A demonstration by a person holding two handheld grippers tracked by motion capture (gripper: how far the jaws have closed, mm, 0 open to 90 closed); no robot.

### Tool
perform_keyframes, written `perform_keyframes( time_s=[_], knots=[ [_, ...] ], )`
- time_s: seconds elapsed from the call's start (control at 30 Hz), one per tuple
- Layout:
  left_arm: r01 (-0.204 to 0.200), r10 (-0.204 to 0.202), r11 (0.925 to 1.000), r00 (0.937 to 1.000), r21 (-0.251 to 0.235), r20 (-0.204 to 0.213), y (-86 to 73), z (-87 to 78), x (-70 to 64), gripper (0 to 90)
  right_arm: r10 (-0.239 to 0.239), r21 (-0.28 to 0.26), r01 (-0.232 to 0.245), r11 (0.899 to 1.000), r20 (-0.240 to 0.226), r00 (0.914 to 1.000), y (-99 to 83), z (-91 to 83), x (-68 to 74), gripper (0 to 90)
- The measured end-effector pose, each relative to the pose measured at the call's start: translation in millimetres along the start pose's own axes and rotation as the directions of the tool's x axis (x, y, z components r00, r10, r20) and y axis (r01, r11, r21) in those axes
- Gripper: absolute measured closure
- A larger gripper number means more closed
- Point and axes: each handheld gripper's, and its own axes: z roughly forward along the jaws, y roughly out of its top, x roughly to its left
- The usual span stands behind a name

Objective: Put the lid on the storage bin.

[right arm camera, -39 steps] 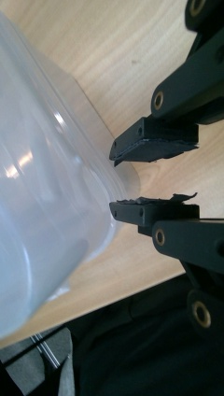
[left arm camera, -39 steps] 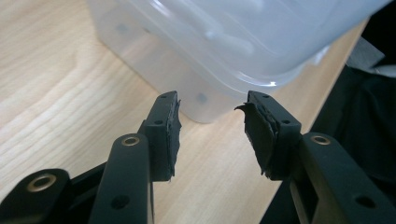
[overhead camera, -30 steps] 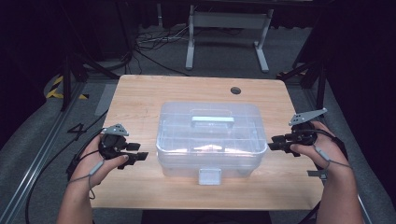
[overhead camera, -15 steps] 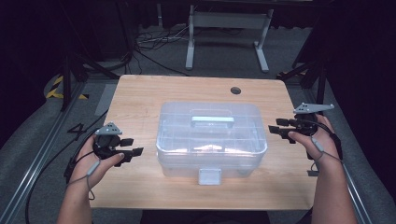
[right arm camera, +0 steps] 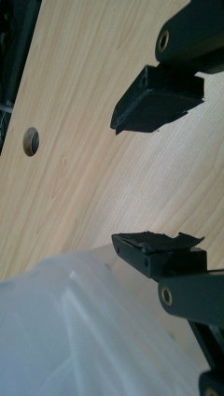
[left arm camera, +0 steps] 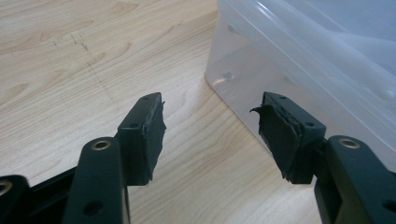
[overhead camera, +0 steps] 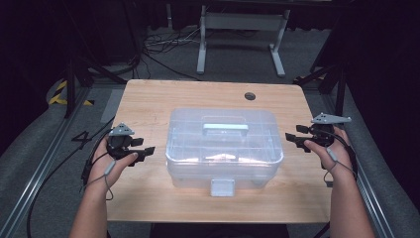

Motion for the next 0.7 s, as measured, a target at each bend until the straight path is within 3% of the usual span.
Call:
perform_keyframes(
  time_s=[0.3,0.43,0.7],
  knots=[
    [0.016,-0.016,0.9997,0.9996,0.016,-0.022,-2.6,18.1,6.4,39.7,0.048,0.016,-0.049,0.999,0.058,0.9972,-21.5,16.4,-17.3,34.6],
    [0.032,-0.031,0.9993,0.9991,0.019,-0.030,-6.2,23.0,9.2,39.6,0.052,0.069,-0.056,0.996,0.069,0.9963,-29.7,24.9,-23.8,34.5],
    [0.044,-0.042,0.9981,0.9982,0.043,-0.042,-13.6,33.0,15.4,39.7,0.075,0.092,-0.082,0.992,0.070,0.9947,-42.8,39.0,-29.6,33.6]
  ],
)
